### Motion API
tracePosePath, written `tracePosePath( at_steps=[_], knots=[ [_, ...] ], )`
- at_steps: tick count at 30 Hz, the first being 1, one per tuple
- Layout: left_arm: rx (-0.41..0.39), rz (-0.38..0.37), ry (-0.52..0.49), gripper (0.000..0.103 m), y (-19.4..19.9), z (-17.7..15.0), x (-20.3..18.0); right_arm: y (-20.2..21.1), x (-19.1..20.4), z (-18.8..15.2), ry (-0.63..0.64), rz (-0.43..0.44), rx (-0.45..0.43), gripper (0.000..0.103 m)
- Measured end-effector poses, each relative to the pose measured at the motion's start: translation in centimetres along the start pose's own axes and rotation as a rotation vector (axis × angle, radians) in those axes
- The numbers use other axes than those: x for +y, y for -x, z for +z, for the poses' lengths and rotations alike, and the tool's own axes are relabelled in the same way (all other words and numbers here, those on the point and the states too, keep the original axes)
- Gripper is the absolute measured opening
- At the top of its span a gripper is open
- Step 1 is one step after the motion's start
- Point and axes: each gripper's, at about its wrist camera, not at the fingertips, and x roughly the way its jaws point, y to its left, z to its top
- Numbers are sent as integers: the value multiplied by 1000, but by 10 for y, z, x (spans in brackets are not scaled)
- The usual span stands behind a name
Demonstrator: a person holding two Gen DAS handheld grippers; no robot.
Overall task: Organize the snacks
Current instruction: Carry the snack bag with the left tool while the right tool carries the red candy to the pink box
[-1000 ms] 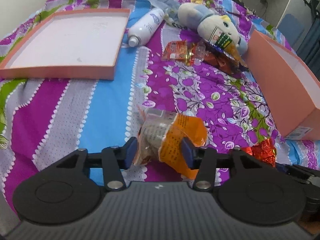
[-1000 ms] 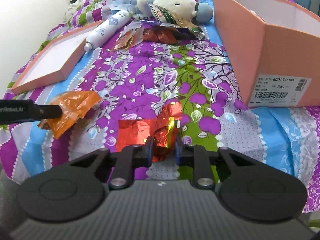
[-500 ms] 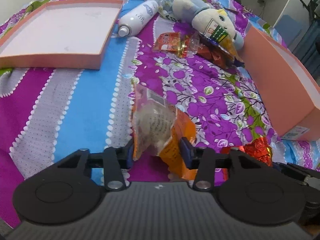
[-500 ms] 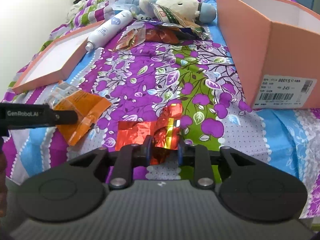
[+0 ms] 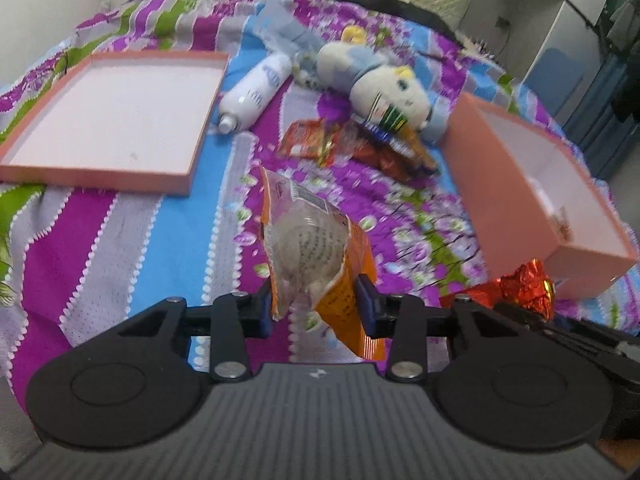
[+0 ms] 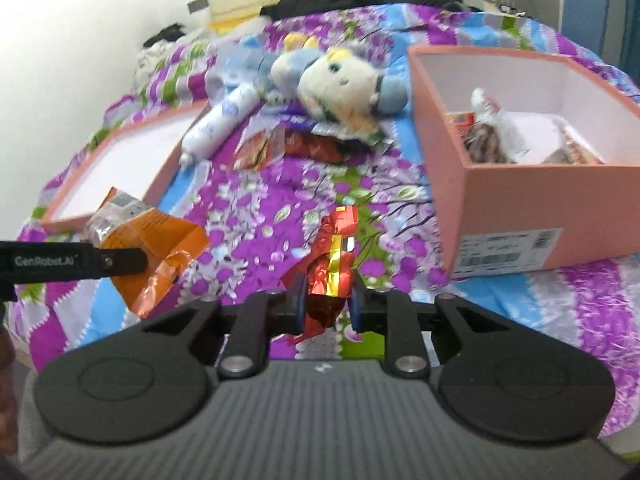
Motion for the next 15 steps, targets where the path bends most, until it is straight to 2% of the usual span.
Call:
tracePosePath(
  at_steps=[9, 15],
  knots=[
    [-62, -62, -39, 45, 50, 20, -45, 62, -18, 17, -44, -35, -83, 23],
    [-89, -143, -73, 45, 73, 28, -78, 102, -29, 26, -67, -33, -149, 23]
  ],
)
